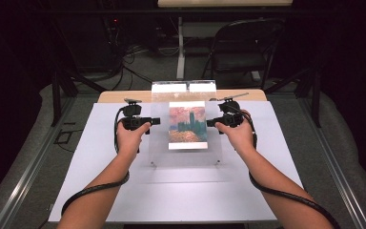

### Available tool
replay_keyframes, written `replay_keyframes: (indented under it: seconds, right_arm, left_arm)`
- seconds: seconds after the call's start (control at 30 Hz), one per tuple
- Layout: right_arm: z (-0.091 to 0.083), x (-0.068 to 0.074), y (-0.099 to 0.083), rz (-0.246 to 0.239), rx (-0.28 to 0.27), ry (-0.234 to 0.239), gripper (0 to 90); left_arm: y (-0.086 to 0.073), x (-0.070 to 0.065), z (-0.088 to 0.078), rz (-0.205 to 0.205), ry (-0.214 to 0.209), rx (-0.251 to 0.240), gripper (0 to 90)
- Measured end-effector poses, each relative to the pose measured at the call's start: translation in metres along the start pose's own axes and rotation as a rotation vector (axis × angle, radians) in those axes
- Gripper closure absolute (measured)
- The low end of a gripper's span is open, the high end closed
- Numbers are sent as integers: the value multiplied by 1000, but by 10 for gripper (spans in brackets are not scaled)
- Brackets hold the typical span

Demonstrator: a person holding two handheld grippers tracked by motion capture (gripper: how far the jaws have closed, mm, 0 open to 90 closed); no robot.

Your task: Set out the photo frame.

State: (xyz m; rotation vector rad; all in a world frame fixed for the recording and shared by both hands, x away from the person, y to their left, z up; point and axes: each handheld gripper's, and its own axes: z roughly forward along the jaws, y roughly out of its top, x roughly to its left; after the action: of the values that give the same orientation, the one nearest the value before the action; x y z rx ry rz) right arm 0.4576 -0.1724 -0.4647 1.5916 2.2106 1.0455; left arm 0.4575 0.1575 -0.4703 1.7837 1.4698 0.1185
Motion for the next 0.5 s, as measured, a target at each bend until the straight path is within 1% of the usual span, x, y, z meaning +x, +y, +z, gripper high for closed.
replay_keyframes:
  seconds: [0.23, 0.33, 0.47, 0.5]
  right_arm:
    - [-12, 6, -4, -38, -21, -15, 451]
    - [-19, 8, -6, -50, -38, -15, 481]
    - [-27, 10, -9, -60, -48, -17, 507]
    - [-29, 11, -9, -70, -50, -20, 510]
  left_arm:
    - [-3, -6, -13, 21, 2, -14, 566]
    - [-6, -9, -20, 36, -1, -28, 582]
    - [-8, -13, -27, 57, 1, -34, 596]
    - [-9, -14, -28, 62, 2, -35, 598]
